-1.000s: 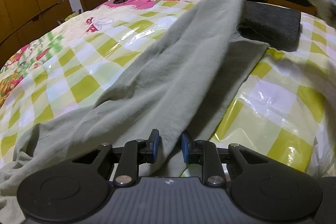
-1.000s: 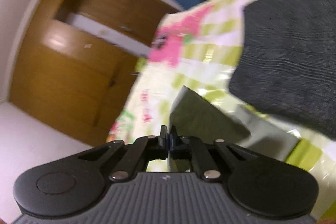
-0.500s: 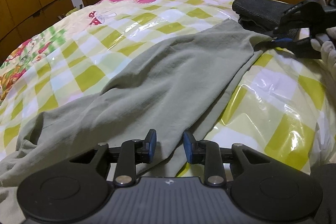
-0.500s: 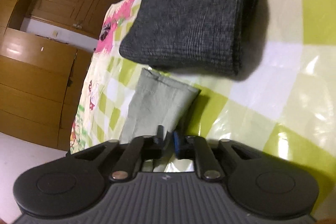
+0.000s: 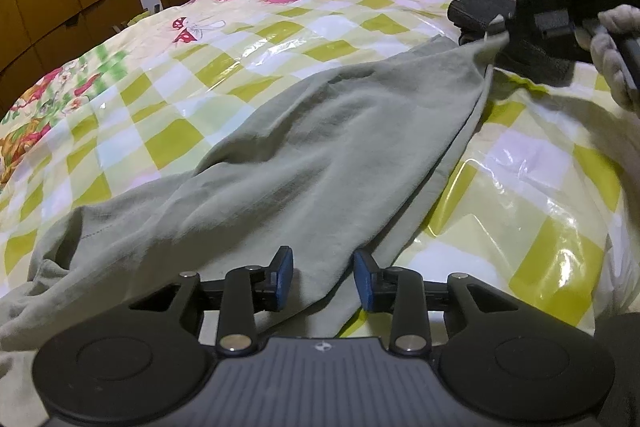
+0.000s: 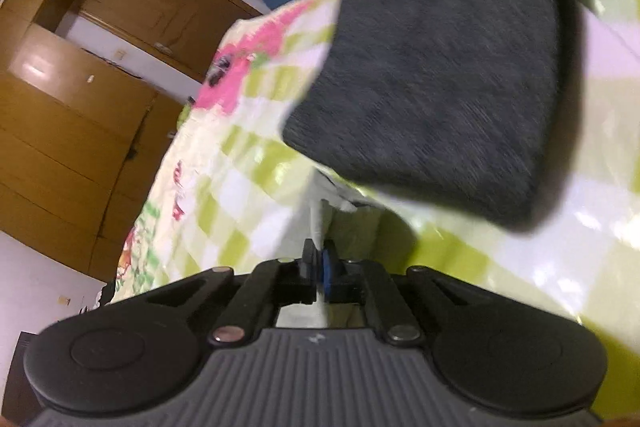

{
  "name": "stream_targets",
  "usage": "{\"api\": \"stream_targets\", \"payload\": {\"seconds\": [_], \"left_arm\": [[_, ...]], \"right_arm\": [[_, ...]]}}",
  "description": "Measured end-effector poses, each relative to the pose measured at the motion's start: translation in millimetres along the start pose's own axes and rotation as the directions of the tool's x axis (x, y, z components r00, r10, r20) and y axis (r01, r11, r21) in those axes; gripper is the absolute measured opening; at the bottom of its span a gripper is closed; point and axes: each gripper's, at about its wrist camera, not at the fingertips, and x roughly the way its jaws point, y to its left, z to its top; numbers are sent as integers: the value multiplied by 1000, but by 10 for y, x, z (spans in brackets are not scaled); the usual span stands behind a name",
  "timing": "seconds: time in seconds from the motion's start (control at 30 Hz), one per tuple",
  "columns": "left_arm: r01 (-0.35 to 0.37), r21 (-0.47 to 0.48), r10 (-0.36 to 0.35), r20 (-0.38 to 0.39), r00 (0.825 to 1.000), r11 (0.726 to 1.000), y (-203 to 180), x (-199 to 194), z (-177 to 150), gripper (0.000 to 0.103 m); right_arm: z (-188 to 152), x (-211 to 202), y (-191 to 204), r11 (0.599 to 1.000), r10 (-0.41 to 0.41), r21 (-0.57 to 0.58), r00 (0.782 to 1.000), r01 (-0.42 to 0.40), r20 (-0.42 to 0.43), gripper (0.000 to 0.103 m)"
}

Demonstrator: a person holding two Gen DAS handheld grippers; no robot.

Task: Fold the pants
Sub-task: 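Lay the pant leg along the other leg with the right gripper while the left gripper holds the waistband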

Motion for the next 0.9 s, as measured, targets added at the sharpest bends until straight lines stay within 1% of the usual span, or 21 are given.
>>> {"api": "stream_targets", "payload": {"seconds": [0.07, 0.1, 0.13, 0.17, 0.2, 0.23, 0.27, 0.3, 0.33, 0.4, 0.5, 0.57, 0.63, 0.67, 0.7, 0.77, 0.83, 0.9], "left_arm": [[3, -5, -3, 2, 1000, 1000, 13, -4, -6, 48], [5, -5, -5, 1, 1000, 1000, 19, -3, -13, 48], [6, -5, -6, 1, 1000, 1000, 22, -4, -25, 49], [7, -6, -7, 0, 1000, 1000, 25, -2, -33, 49], [9, -10, -9, 0, 1000, 1000, 29, -2, -39, 49], [9, -12, -9, 0, 1000, 1000, 32, -2, -41, 49], [10, -13, -10, 1, 1000, 1000, 35, -9, -43, 49], [11, -14, -11, 0, 1000, 1000, 39, -11, -44, 49], [12, -15, -12, -1, 1000, 1000, 42, -6, -40, 49], [11, -7, -11, -3, 1000, 1000, 34, -5, -47, 49], [7, -1, -7, -5, 1000, 1000, 32, -18, -42, 49], [10, -9, -10, -3, 1000, 1000, 50, -36, -54, 50], [10, -17, -10, 2, 1000, 1000, 66, -42, -81, 50], [9, -22, -9, 5, 1000, 1000, 73, -49, -99, 50], [5, -28, -5, 8, 1000, 1000, 81, -62, -120, 50], [-3, -37, 4, 9, 1000, 999, 98, -103, -153, 50], [-10, -47, 10, 7, 1000, 999, 128, -144, -185, 50], [-16, -57, 16, 5, 1000, 998, 166, -182, -226, 50]], "right_arm": [[84, -24, 6, 999, 34, 12, 999, -35, 34, 4], [98, -30, 6, 999, 37, 8, 998, -37, 50, 4], [104, -23, -11, 1000, 12, -4, 998, -12, 56, 4], [90, 41, -40, 1000, -16, -13, 999, 17, 39, 4], [85, 64, -86, 999, -44, -15, 999, 44, -2, 4], [60, 96, -161, 997, -70, 10, 997, 71, -27, 4], [33, 101, -219, 996, -79, 33, 996, 80, -27, 6], [10, 70, -250, 996, -80, 45, 997, 81, -19, 10], [-7, 52, -278, 995, -85, 52, 996, 85, -2, 11], [-6, 81, -309, 996, -65, 58, 998, 66, -17, 11], [-9, 110, -345, 994, -87, 63, 995, 90, -57, 12], [-61, 1, -334, 995, -80, 62, 995, 83, -60, 18], [-135, -68, -341, 995, -48, 82, 996, 54, -72, 42], [-165, -42, -336, 996, -34, 79, 996, 41, -87, 45], [-179, -16, -345, 997, -37, 69, 994, 44, -99, 46], [-185, 109, -297, 997, -49, 56, 993, 55, -103, 47], [-156, 180, -280, 996, -25, 82, 994, 34, -104, 55], [-164, 252, -242, 996, 8, 91, 994, 2, -113, 59]]}}
